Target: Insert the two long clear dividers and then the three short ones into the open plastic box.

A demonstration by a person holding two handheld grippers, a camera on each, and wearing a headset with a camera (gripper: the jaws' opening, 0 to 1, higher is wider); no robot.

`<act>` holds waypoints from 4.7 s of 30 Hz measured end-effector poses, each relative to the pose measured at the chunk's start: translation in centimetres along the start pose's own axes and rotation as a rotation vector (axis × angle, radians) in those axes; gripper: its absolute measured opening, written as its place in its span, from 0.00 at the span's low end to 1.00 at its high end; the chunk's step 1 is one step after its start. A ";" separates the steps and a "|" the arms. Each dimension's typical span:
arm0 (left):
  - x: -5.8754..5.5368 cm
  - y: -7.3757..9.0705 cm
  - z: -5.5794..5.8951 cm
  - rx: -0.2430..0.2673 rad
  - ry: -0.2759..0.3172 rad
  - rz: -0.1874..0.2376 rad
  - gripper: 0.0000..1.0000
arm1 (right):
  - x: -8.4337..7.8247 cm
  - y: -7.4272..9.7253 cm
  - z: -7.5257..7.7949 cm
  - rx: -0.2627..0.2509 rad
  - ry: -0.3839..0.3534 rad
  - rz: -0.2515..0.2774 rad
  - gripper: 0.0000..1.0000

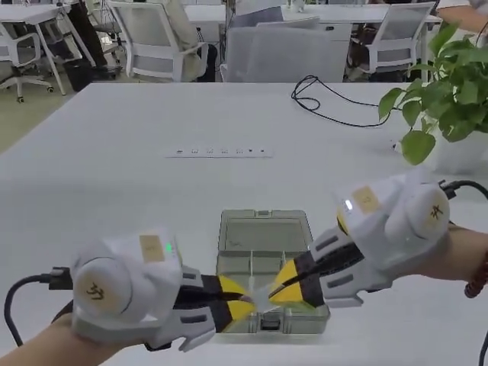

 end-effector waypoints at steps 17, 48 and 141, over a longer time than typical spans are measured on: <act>-0.9 0.9 -0.6 0.119 0.155 0.026 0.33 | -0.6 0.5 2.1 -0.130 -0.102 -0.020 0.02; -2.0 2.0 -0.4 0.212 0.278 0.027 0.61 | -2.3 -1.6 5.7 -0.202 -0.198 -0.028 0.02; -1.8 1.2 -0.7 0.252 0.298 0.026 0.71 | -1.8 -9.2 10.0 -0.009 -0.246 -0.461 0.02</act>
Point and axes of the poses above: the centre of the closed fingertips' face, and the gripper's own axes: y roughly backward along the fingers, z roughly to its right, x roughly out of its top, the point moved 10 cm from there along y, roughly backward along the fingers, and after that the axes turned 14 degrees about x, right-handed, at the moved point
